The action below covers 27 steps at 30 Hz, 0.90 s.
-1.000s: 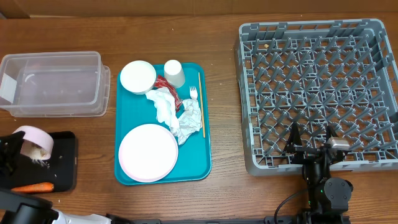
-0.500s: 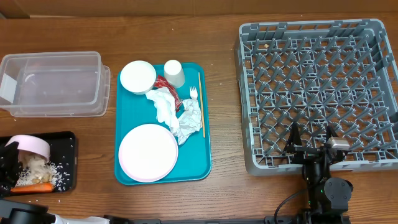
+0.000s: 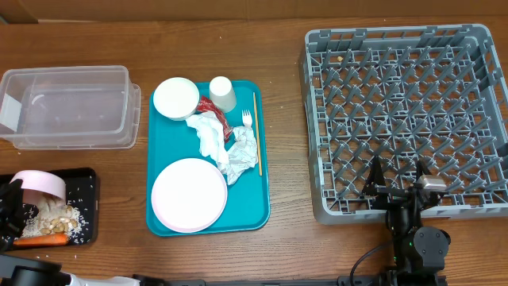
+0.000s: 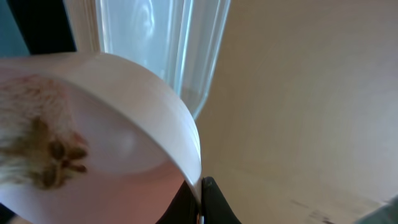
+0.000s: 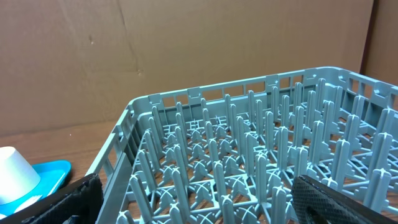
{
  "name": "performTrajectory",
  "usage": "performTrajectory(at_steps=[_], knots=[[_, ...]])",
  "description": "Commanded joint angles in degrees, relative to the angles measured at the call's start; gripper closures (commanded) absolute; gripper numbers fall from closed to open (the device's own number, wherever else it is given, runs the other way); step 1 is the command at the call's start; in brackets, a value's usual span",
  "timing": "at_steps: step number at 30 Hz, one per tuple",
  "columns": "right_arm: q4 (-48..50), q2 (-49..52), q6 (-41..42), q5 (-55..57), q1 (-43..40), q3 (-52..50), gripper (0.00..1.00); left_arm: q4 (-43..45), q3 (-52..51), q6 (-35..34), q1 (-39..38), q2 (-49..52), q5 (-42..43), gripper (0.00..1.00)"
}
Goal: Sort waste into correct bins and load items into the dishwasher
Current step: 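Tip the rice bowl over the black tray to empty the rice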
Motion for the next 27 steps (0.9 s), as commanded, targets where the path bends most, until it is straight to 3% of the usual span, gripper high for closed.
performTrajectory(at_steps=[1, 4, 9, 14, 16, 17, 23, 24, 25, 27], knots=[[0.2, -0.5, -0.1, 0.5, 0.4, -0.6, 0.00, 0.2, -0.4, 2.2, 0.3, -0.7, 5.8, 0.96], [0.2, -0.5, -0.2, 0.5, 0.4, -0.6, 0.00, -0.9, -0.4, -3.3, 0.3, -0.7, -1.6, 0.96], [0.2, -0.5, -0.1, 0.5, 0.4, -0.6, 0.00, -5.0, -0.4, 0.7, 0.3, -0.7, 3.9, 0.96], [0.2, -0.5, -0.1, 0.5, 0.4, -0.6, 0.00, -2.4, -0.4, 1.8, 0.3, -0.7, 5.4, 0.96], [0.2, -0.5, -0.1, 0.5, 0.4, -0.6, 0.00, 2.3, -0.4, -3.5, 0.3, -0.5, 0.5, 0.96], [0.2, -0.5, -0.1, 0.5, 0.4, -0.6, 0.00, -0.2, -0.4, -4.2, 0.3, -0.5, -0.7, 0.96], [0.2, -0.5, -0.2, 0.5, 0.4, -0.6, 0.00, 0.9, -0.4, 1.6, 0.3, -0.5, 5.1, 0.96], [0.2, -0.5, -0.1, 0.5, 0.4, -0.6, 0.00, 5.2, -0.4, 1.2, 0.3, -0.5, 4.4, 0.96], [0.2, -0.5, -0.1, 0.5, 0.4, -0.6, 0.00, 4.2, -0.4, -2.8, 0.3, -0.5, 1.2, 0.96], [0.2, -0.5, -0.1, 0.5, 0.4, -0.6, 0.00, 2.8, -0.4, -1.3, 0.3, -0.5, 2.6, 0.96]])
